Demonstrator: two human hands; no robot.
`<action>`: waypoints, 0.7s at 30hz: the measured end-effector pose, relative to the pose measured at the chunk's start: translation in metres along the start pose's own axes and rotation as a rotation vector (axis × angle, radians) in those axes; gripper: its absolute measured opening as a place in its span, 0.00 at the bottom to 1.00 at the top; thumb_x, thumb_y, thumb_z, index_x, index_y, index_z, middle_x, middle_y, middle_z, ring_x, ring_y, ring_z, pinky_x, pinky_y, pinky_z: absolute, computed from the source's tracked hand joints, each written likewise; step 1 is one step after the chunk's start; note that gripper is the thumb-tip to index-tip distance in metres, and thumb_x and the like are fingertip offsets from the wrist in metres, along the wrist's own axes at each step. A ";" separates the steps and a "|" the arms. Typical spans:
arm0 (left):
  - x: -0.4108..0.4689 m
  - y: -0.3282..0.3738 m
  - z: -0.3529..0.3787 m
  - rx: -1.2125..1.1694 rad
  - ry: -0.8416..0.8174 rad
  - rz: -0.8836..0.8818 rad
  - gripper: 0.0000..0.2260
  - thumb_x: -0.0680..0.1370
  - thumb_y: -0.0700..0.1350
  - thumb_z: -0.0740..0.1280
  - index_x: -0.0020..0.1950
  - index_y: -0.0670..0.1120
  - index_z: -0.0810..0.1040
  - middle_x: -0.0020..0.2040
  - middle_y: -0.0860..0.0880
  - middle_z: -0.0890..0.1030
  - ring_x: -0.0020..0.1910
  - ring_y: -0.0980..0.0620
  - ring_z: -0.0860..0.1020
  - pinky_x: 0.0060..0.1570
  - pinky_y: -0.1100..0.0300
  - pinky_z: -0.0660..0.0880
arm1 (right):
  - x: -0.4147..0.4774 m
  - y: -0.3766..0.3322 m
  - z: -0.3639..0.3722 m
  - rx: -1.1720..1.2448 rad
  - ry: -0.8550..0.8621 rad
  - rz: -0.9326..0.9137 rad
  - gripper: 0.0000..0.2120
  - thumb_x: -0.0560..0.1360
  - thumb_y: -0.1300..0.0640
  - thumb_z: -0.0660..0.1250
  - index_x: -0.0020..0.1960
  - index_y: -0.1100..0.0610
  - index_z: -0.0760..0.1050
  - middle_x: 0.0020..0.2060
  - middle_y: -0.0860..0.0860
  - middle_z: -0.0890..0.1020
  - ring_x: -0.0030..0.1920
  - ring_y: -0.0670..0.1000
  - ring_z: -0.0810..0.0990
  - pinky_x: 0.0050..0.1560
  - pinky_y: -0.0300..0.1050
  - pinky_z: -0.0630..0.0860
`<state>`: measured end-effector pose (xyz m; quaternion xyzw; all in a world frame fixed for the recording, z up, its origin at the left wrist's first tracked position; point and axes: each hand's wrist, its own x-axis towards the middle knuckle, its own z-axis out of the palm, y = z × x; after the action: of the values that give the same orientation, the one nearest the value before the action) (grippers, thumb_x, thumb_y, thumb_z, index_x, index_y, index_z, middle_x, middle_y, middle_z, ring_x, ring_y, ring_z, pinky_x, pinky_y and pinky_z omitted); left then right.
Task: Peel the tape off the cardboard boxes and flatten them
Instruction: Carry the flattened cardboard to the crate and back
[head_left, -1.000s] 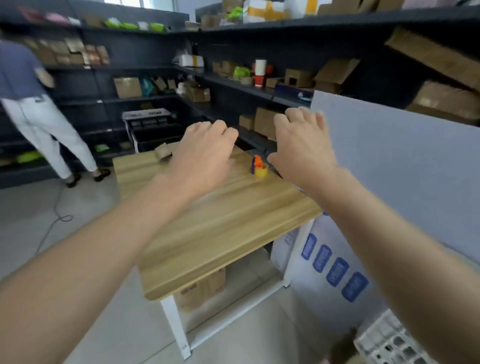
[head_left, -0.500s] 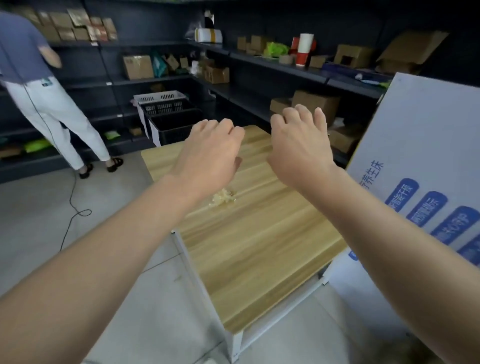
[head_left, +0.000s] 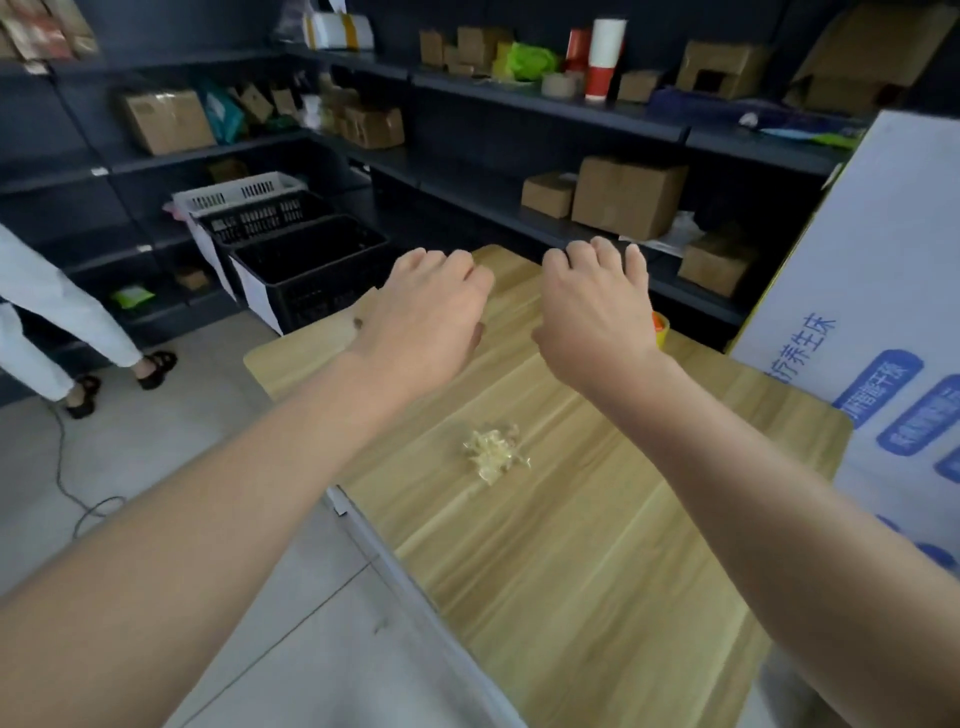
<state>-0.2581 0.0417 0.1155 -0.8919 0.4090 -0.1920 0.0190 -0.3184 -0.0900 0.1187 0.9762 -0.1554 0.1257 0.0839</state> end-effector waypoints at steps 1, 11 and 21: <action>0.005 -0.014 0.007 -0.014 0.008 0.022 0.13 0.78 0.45 0.63 0.61 0.42 0.73 0.56 0.45 0.75 0.56 0.43 0.73 0.61 0.52 0.64 | 0.009 -0.009 0.001 -0.015 0.002 0.027 0.26 0.76 0.55 0.66 0.70 0.60 0.63 0.68 0.58 0.68 0.73 0.60 0.58 0.74 0.58 0.49; 0.045 -0.184 0.052 -0.109 0.077 0.216 0.17 0.78 0.49 0.62 0.66 0.46 0.71 0.60 0.48 0.74 0.59 0.48 0.73 0.64 0.54 0.63 | 0.098 -0.135 0.001 -0.066 -0.001 0.258 0.23 0.76 0.57 0.63 0.69 0.60 0.64 0.68 0.58 0.68 0.73 0.60 0.58 0.74 0.57 0.52; 0.140 -0.264 0.131 -0.150 0.104 0.326 0.18 0.79 0.49 0.62 0.67 0.45 0.70 0.61 0.47 0.74 0.59 0.47 0.73 0.65 0.53 0.63 | 0.207 -0.167 0.043 -0.106 -0.012 0.404 0.32 0.75 0.42 0.66 0.70 0.60 0.64 0.69 0.58 0.68 0.73 0.59 0.59 0.74 0.57 0.52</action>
<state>0.0624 0.0978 0.0909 -0.8016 0.5616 -0.2013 -0.0380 -0.0642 -0.0010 0.1131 0.9201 -0.3550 0.1259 0.1074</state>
